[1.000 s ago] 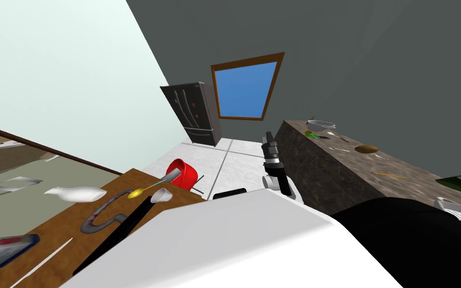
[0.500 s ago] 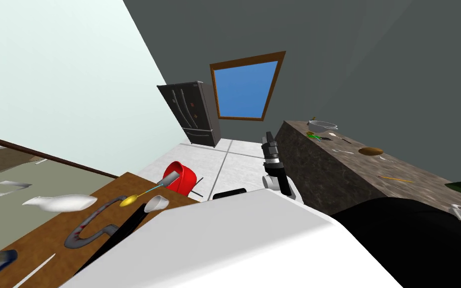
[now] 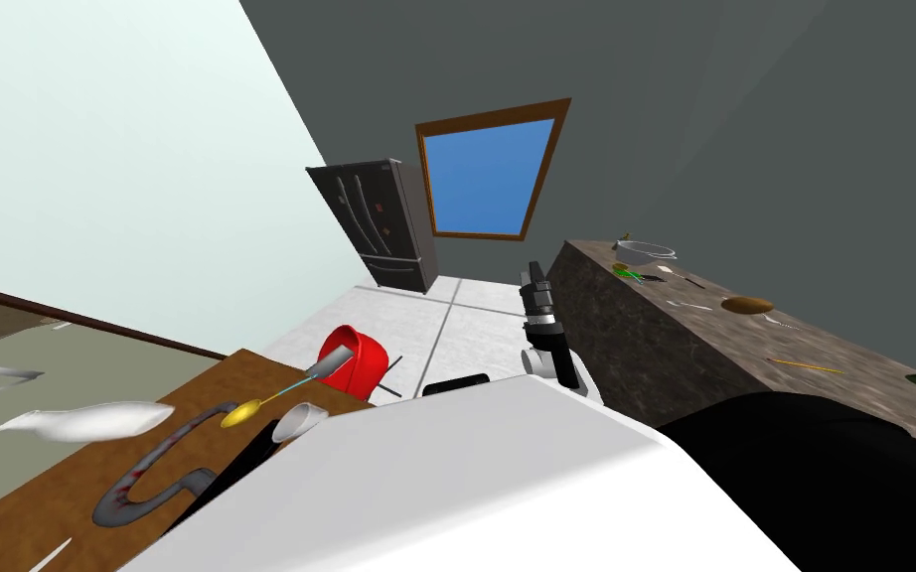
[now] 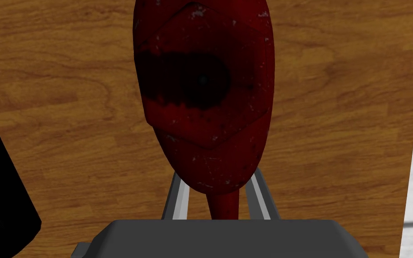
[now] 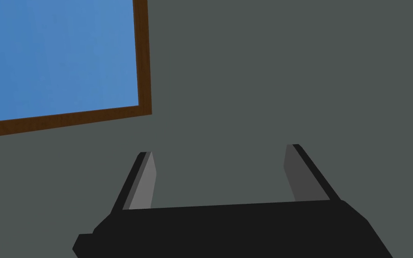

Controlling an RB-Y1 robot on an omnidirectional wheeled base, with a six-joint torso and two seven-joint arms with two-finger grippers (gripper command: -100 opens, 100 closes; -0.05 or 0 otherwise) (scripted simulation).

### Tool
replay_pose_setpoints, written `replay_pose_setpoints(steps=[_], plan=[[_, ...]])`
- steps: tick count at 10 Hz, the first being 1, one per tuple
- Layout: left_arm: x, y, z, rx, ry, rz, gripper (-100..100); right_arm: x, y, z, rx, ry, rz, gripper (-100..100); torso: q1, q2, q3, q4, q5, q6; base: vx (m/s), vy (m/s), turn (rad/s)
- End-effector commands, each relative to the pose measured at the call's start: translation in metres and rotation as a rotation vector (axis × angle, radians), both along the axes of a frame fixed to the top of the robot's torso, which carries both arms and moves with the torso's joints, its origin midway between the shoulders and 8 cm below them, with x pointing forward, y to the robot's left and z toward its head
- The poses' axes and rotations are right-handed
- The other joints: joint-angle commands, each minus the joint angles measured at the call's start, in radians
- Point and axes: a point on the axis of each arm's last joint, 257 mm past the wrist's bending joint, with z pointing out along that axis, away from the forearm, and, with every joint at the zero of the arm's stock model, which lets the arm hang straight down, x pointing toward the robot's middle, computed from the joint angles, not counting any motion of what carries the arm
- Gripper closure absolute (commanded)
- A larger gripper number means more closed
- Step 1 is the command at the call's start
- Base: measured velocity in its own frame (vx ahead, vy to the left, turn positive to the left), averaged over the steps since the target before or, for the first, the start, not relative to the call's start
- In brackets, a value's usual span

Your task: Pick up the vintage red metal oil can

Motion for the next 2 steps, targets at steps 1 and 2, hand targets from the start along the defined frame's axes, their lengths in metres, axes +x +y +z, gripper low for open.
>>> replay_pose_setpoints(steps=[1,2], plan=[[0.0000,0.0000,0.0000,0.000,0.000,0.000,100,0.0000,0.0000,0.0000,0.000,0.000,0.000,0,0.000,0.000,0.000,0.000,0.000,0.000,0.007,-0.001,-0.001],[-0.0001,0.0002,-0.0001,0.001,0.000,-0.002,0,0.0000,0.0000,0.0000,0.000,0.000,0.000,0,0.000,0.002,0.001,0.000,0.000,0.000,0.000,0.000,0.000]])
